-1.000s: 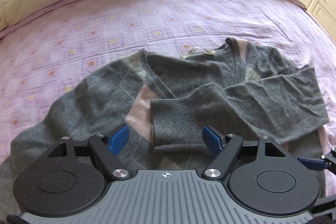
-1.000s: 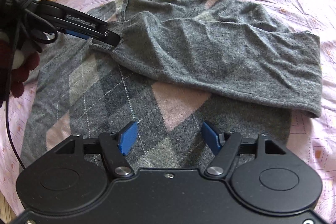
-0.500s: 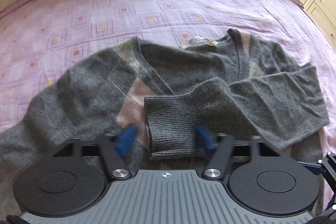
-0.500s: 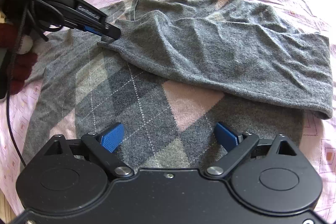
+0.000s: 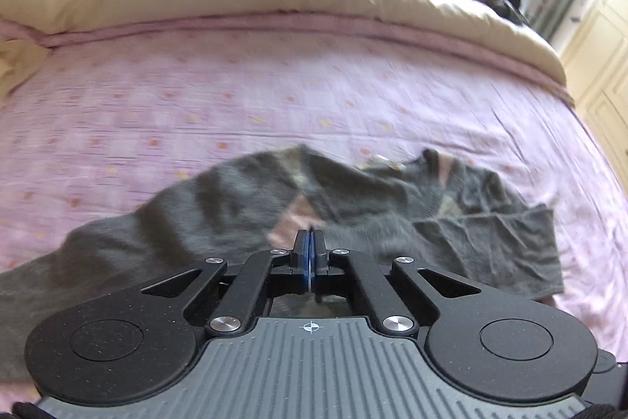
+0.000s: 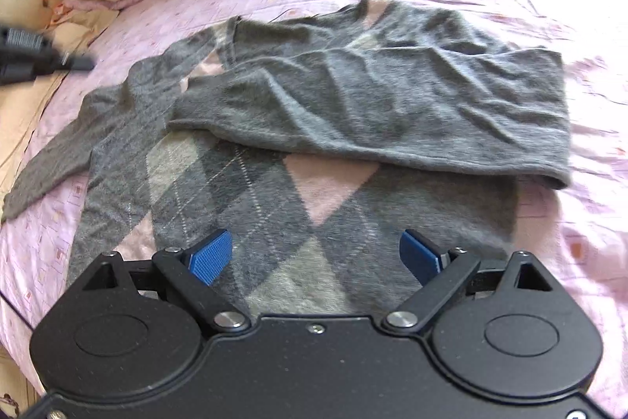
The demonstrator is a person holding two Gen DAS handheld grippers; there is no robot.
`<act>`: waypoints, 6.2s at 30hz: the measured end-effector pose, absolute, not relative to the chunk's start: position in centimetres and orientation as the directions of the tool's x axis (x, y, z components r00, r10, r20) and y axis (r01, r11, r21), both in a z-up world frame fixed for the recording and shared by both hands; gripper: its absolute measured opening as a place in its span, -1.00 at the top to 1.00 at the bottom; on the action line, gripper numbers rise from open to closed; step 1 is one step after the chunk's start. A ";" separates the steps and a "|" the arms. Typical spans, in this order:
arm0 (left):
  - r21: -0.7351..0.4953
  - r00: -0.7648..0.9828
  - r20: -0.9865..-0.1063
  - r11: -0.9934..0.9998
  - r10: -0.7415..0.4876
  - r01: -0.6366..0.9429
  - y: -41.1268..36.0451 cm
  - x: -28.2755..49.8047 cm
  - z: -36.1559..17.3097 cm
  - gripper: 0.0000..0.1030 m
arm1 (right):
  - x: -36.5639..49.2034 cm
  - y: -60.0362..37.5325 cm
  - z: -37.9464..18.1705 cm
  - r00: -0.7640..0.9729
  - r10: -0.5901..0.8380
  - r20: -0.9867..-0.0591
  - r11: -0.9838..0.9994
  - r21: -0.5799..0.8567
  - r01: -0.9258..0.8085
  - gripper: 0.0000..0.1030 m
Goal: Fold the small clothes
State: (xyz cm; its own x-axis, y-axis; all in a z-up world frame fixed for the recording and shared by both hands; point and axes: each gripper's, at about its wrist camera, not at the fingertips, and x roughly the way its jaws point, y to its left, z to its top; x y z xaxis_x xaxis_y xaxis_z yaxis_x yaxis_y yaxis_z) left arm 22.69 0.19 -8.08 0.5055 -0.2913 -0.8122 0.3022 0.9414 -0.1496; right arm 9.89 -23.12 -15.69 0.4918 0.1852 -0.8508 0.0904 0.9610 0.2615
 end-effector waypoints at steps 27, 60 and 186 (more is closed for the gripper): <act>-0.312 0.284 -0.871 0.898 -0.401 0.310 -1.2 26.9 -17.4 0.14 | 10.7 -21.9 -15.9 0.462 0.223 -0.858 0.965 0.262 0.021 -0.81; -0.147 0.353 -0.914 0.974 -0.200 0.171 5.5 24.7 -16.7 0.88 | 16.1 -31.4 -18.0 0.466 0.114 -0.877 0.952 0.230 0.200 -0.81; -0.253 0.474 -0.733 0.842 -0.489 0.477 -7.1 17.5 -8.2 0.11 | 12.3 -26.9 -12.8 0.496 0.143 -0.856 0.956 0.249 0.154 -0.99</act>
State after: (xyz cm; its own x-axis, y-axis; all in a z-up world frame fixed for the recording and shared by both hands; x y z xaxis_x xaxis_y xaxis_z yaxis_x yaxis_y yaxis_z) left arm 17.47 -7.07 -8.18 0.4736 -0.4887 -0.7327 0.4769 0.8417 -0.2532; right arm 12.32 -26.86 -12.77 0.4962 0.1430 -0.8563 0.1537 0.9563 0.2488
